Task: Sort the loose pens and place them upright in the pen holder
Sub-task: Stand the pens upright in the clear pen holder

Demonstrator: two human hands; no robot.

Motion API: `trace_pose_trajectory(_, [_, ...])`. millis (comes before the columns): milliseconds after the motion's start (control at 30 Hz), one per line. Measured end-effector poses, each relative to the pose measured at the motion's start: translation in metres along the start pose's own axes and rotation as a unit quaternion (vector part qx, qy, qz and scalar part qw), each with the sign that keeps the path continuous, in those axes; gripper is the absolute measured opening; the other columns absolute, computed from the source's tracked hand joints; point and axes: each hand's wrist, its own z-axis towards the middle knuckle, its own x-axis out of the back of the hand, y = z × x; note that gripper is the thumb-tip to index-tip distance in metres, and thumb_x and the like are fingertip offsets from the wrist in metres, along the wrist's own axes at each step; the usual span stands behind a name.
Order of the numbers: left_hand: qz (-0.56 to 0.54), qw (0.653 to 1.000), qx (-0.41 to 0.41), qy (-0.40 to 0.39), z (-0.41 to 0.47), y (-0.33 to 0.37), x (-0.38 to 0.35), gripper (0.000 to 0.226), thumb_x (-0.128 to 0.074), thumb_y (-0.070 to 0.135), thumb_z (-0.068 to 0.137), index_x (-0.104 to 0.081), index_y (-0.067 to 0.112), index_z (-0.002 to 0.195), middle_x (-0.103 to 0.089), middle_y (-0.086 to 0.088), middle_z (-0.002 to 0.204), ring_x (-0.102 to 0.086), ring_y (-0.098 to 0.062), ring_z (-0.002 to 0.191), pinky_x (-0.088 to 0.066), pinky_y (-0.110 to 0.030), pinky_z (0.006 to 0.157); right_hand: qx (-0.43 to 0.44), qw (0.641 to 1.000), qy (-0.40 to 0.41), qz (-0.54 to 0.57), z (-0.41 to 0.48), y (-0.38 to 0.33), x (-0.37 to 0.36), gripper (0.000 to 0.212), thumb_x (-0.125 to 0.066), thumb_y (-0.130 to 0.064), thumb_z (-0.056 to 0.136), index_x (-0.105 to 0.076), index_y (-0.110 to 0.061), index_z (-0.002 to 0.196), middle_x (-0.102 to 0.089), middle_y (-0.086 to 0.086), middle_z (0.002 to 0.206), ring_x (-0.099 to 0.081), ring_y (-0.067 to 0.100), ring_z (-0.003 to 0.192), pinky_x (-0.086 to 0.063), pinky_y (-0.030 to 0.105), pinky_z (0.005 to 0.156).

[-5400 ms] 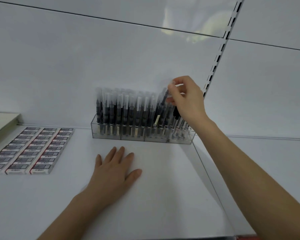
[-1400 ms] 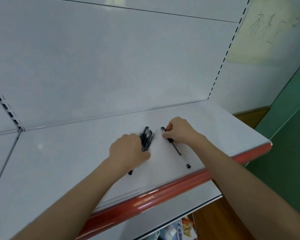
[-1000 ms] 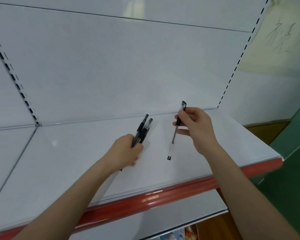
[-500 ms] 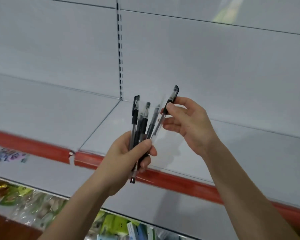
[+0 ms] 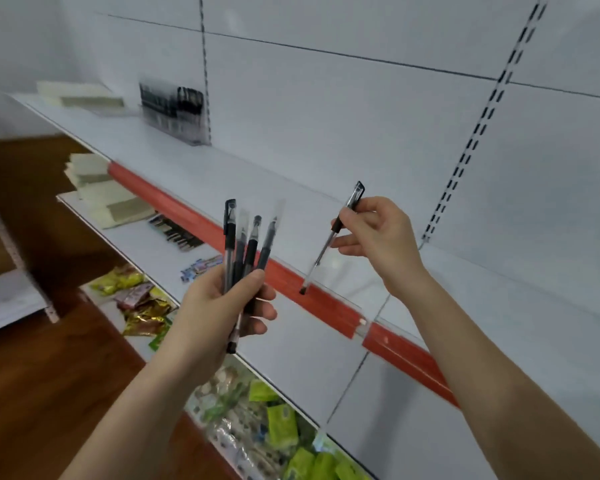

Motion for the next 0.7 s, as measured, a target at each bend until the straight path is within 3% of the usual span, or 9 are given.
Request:
trace_pose_trajectory(133, [0.014,1.0,-0.013,0.01,0.024,0.028,0.085,0.01,-0.049,0.01,0.092,-0.053,0.002,0.09,-0.058,-0.005,0.059,-0.052,-0.01,0.04,-0.041,-0.017,0.036,0.018,1.0,-0.025,0.005,0.036,-0.003,-0.093,0.012,-0.058,-0.014,0.088,-0.049,-0.011,0.096,-0.068,0.002,0.079,-0.068,0.013,0.056,-0.055,0.022,0.057])
trace_pose_trajectory(300, [0.031,0.999,-0.021,0.026,0.057,0.057,0.167,0.01,-0.047,0.01,0.092,-0.052,0.001,0.092,-0.059,-0.002,0.054,-0.052,-0.011,0.04,-0.043,-0.018,0.037,0.047,0.998,-0.027,-0.007,0.077,-0.006,-0.181,0.016,-0.06,-0.014,0.086,-0.048,-0.024,0.088,-0.069,0.004,0.08,-0.068,0.012,0.058,-0.054,0.021,0.058])
trace_pose_trajectory(700, [0.015,0.998,-0.014,0.051,0.185,0.088,0.275,0.007,-0.048,0.011,0.092,-0.054,0.008,0.091,-0.06,-0.007,0.064,-0.054,-0.01,0.044,-0.046,-0.018,0.039,0.06,0.998,-0.002,-0.024,0.222,-0.001,-0.312,0.012,-0.054,-0.018,0.089,-0.045,-0.016,0.097,-0.068,0.007,0.09,-0.069,0.013,0.061,-0.056,0.026,0.063])
